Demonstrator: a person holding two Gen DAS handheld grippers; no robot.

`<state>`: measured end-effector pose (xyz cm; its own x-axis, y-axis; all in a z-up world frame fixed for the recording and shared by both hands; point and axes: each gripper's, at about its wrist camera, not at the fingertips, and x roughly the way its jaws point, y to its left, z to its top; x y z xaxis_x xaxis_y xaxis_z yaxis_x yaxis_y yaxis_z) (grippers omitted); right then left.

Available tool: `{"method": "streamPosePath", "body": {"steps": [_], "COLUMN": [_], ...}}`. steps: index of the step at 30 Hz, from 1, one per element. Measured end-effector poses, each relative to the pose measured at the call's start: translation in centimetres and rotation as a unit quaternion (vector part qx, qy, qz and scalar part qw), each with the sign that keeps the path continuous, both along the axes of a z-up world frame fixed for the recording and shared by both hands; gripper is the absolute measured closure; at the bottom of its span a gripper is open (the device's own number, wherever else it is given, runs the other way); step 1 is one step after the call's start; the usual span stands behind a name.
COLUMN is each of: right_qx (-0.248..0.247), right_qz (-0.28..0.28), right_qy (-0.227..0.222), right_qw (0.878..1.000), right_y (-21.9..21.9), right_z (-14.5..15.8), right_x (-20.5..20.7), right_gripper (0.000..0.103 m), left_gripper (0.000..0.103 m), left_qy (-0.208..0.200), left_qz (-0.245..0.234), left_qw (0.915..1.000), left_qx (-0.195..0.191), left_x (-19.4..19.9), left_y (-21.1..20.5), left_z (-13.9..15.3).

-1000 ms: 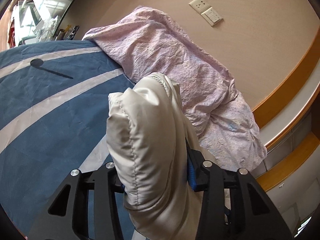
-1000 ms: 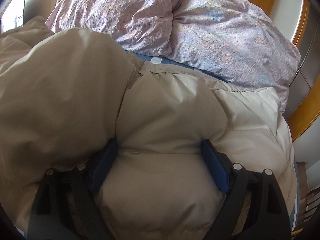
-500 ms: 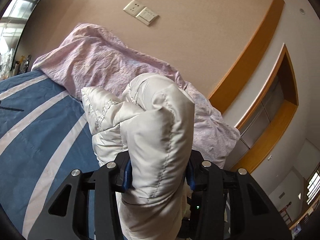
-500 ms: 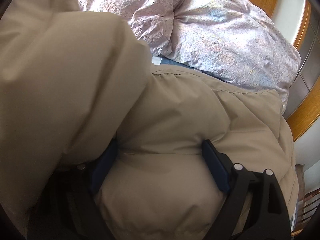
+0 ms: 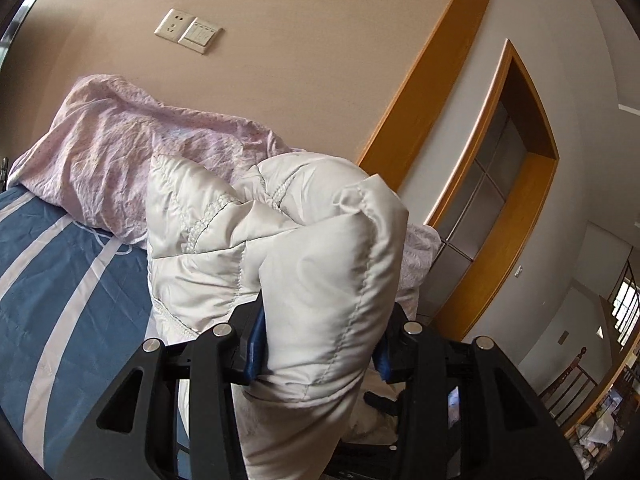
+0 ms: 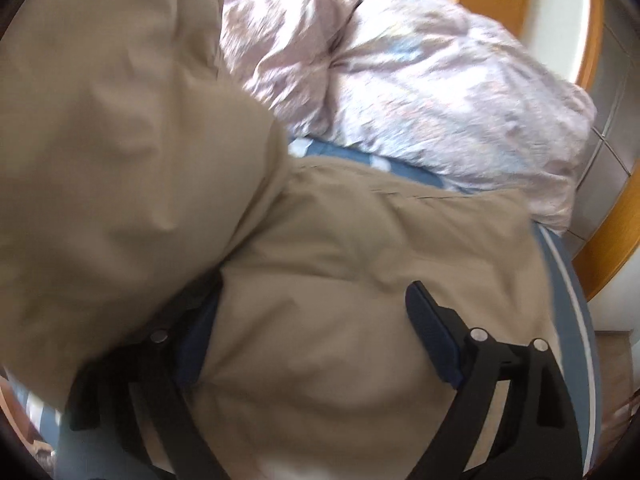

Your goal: Fold large clothes

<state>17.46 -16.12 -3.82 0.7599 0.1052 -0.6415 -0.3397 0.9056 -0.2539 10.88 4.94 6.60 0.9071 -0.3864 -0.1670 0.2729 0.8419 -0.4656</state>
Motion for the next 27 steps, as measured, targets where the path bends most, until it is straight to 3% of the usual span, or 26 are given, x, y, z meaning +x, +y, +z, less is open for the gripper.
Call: {"method": "streamPosePath", "body": {"steps": [4, 10, 13, 16, 20, 23, 27], "right_qx": [0.049, 0.101, 0.154, 0.214, 0.27, 0.319, 0.331], "right_qz": [-0.008, -0.073, -0.132, -0.153, -0.137, -0.093, -0.018], "right_qy": [0.0, -0.04, -0.038, -0.023, -0.016, -0.005, 0.049], "right_qw": [0.999, 0.991, 0.978, 0.965, 0.953, 0.943, 0.942], "right_y": [-4.5, -12.1, -17.7, -21.5, -23.5, -24.0, -22.1], "right_z": [1.8, 4.8, 6.0, 7.0, 8.7, 11.1, 13.6], "right_x": [-1.4, -2.8, -2.9, -2.9, -3.2, -2.9, -1.0], "right_gripper": [0.01, 0.007, 0.006, 0.006, 0.006, 0.006, 0.006], "left_gripper": [0.061, 0.061, 0.061, 0.061, 0.06, 0.06, 0.06], "left_qy": [-0.007, 0.003, 0.012, 0.02, 0.037, 0.04, 0.035], "left_qz": [-0.034, -0.099, -0.134, -0.168, -0.209, -0.225, -0.228], "left_qw": [0.9991, 0.9938, 0.9885, 0.9802, 0.9659, 0.9555, 0.9471], "left_qx": [0.022, 0.049, 0.069, 0.104, 0.148, 0.187, 0.223], "left_x": [0.2, 1.0, 1.5, 1.7, 1.8, 1.5, 1.4], "left_y": [-2.9, -7.9, -10.7, -14.0, -17.9, -20.4, -22.3], "left_z": [0.3, -0.4, -1.1, -2.2, -4.3, -5.9, -7.3]}}
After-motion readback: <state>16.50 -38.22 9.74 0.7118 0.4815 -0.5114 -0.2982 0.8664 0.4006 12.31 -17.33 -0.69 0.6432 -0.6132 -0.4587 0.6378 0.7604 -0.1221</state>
